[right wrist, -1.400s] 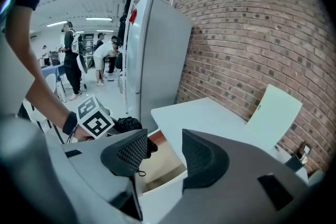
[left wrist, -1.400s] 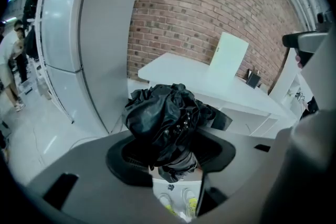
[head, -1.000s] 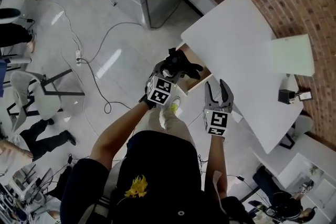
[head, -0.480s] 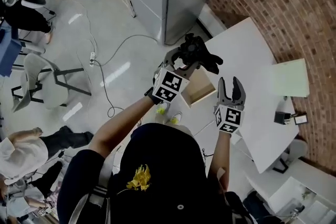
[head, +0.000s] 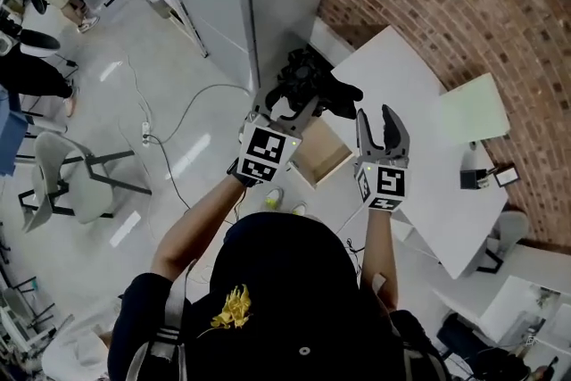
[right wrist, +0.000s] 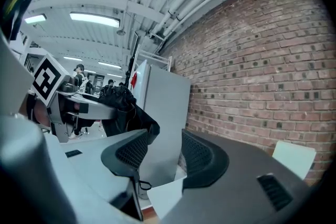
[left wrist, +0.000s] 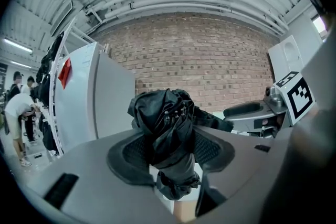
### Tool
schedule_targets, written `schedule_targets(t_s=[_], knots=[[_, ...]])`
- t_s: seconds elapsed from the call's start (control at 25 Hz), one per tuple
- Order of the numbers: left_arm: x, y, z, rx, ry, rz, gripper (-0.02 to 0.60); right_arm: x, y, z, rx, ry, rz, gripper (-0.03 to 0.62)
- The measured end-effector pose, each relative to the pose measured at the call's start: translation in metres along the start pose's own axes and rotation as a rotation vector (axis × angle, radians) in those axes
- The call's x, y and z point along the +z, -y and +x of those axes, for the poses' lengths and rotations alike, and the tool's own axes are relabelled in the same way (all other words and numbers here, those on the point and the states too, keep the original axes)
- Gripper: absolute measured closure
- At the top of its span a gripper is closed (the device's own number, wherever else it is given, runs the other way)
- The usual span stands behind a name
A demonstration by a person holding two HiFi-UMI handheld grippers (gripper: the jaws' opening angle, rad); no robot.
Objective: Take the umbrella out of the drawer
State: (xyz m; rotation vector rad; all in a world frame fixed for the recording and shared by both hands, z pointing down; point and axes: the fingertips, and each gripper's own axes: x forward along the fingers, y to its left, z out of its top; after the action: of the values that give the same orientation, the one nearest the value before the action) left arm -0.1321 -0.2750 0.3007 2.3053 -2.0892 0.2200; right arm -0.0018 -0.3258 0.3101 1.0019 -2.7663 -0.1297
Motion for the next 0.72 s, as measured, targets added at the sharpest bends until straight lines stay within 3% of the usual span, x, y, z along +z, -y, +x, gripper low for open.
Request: schedule_targets(t_s=[0.28, 0.48, 0.72], knots=[[0.014, 0.020, -0.004, -0.032, 0.015, 0.015, 0.360, 0.007, 0.005, -0.012, -0.009, 0.018, 0.002, 0.382], [0.025, 0.031, -0.008, -0.047, 0.041, 0.025, 0.362, 0.014, 0.007, -0.024, -0.020, 0.058, -0.002, 0.455], [0.027, 0.037, -0.005, -0.066, 0.047, 0.025, 0.362, 0.018, 0.012, -0.035, -0.042, 0.074, -0.008, 0.487]])
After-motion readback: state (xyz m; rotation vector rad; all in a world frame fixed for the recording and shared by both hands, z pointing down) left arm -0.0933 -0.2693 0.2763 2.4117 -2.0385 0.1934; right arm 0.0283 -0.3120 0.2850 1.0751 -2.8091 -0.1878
